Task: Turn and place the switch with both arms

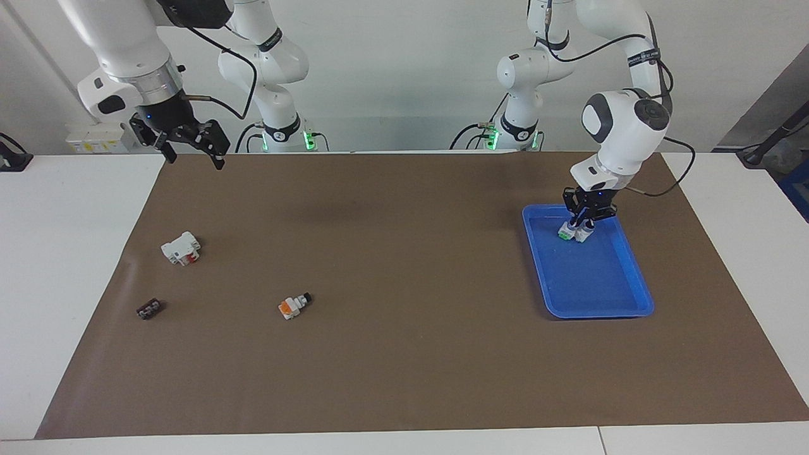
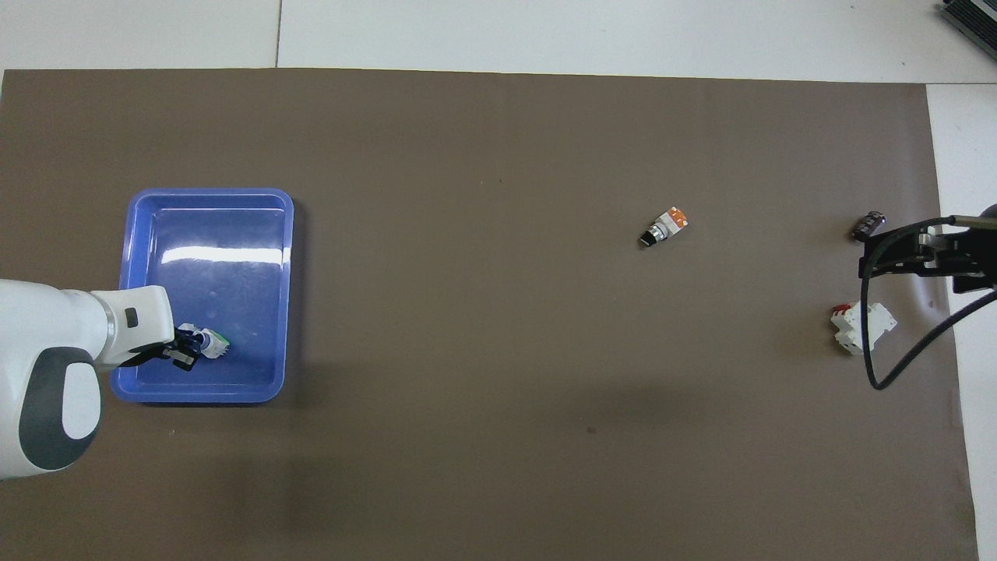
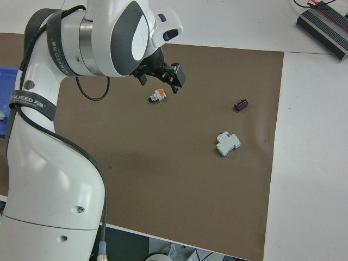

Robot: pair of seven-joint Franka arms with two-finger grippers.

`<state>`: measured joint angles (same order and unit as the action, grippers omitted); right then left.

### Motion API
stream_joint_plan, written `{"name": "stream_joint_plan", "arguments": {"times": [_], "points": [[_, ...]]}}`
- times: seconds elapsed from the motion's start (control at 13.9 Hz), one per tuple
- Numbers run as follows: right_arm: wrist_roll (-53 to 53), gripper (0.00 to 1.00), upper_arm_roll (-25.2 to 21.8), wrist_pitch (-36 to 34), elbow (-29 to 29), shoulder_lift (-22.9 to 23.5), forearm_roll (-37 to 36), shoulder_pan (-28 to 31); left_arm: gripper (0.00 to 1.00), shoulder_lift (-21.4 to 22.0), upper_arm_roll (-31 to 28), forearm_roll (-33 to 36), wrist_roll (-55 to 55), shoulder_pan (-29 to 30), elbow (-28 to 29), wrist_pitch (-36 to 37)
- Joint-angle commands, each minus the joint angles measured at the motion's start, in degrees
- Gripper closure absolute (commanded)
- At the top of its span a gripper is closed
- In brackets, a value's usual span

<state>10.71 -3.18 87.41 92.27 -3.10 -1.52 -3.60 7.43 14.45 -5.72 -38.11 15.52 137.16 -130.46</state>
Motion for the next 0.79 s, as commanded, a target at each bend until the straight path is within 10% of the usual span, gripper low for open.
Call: {"name": "stream_joint_plan", "arguments": {"times": [0.0,0.14,0.36,0.72], "points": [[0.1,0.00,0.3,-1.3,-0.2,-0.3,-0.7,0.0,1.00,0.6,0.4,0.8,-0.7,0.3,1.0,-0.9],[0.1,0.00,0.3,-1.3,-0.2,-0.3,-0.7,0.0,0.95,0.6,0.4,0.8,-0.7,0.0,0.8,-0.8],[0.1,0.00,0.3,-1.3,-0.2,-0.3,-0.7,0.0,0.57,-0.5,0.4,0.8,-0.5,-0.6,-1.0,-0.4],[0.1,0.00,0.3,-1.4,-0.1,-0.4,-0.7,0.1,0.57,-4.3,0.5,0.8,6.6,-2.2,-14.8,12.5]]}}
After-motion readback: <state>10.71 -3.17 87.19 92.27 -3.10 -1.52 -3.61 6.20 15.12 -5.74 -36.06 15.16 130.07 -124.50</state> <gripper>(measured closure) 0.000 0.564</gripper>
